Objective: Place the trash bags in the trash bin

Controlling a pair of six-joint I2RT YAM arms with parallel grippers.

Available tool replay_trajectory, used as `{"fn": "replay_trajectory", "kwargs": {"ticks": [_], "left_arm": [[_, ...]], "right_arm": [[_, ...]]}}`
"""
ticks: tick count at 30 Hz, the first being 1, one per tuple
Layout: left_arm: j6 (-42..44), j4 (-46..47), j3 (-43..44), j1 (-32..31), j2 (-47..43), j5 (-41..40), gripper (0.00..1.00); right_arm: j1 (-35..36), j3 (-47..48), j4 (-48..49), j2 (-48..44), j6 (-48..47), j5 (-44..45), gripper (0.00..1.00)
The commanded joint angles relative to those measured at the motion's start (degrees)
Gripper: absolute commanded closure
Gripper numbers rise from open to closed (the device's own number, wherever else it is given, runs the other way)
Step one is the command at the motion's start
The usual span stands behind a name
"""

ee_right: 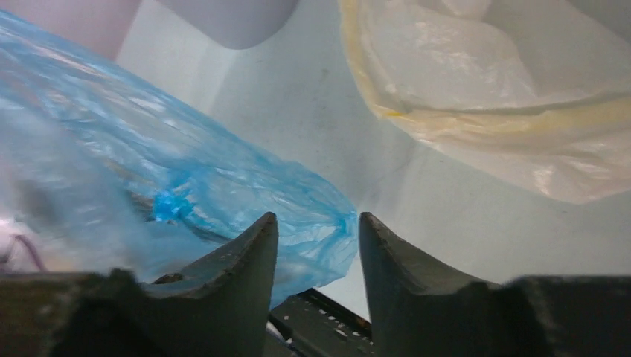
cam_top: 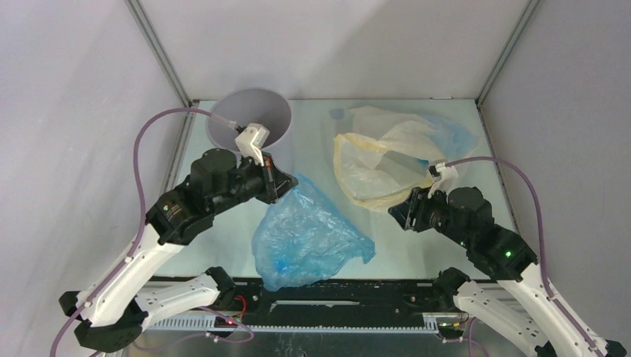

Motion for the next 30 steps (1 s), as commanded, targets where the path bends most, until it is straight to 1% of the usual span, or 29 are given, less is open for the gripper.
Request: {"fn": "replay_trajectory", "kwargs": {"ticks": [1, 4, 5, 7, 9, 11, 13, 16, 23, 27, 30], "left_arm": [[0.08, 3.89, -0.04, 0.17, 0.12, 6.26, 1.0], [-0.38, 4.84, 0.01, 0.18, 0.66, 8.27, 1.0], [-0.56, 5.2, 0.01, 0.23, 0.76, 9.23, 1.0], [-0.87, 5.88, 0.1, 0.19, 1.01, 10.53, 1.0], [-1.07, 6.43, 0.48, 0.17, 1.47, 11.94, 1.0], [-1.54, 7.03, 1.06, 0.17, 2.23, 12.96, 1.0], [-2.05, 7.8, 1.88, 0.21, 3.23, 13.84, 1.0], [-2.81, 8.74, 3.45, 0.09, 4.93, 14.72, 1.0], [-4.72, 12.18, 6.1, -0.92, 8.51, 17.0, 1.0], [-5.8, 13.4, 6.95, -2.1, 9.85, 16.4, 1.0], [-8.22, 15.88, 5.1, -2.98, 9.81, 14.26, 1.0]], "right_arm": [[0.66, 1.55, 5.86, 0.31, -4.35, -9.12, 0.6], [2.98, 1.04, 8.27, 3.71, -5.16, -12.01, 0.7], [4.25, 0.87, 9.09, 4.86, -5.42, -11.72, 0.72], [7.46, 0.33, 11.13, 7.0, -6.04, -10.19, 0.74], [10.26, -0.4, 13.74, 8.93, -6.58, -8.35, 0.8], [12.05, -0.77, 16.16, 11.08, -6.83, -8.02, 0.88], [13.84, -0.74, 18.62, 13.43, -6.91, -8.97, 0.99], [17.41, -0.74, 22.05, 16.46, -6.76, -9.15, 1.0], [24.94, -1.74, 29.54, 20.37, -8.45, -3.84, 1.0], [28.05, -5.26, 36.32, 20.58, -10.06, 1.46, 1.0], [28.6, -8.02, 40.68, 21.33, -10.64, 4.38, 1.0]]}}
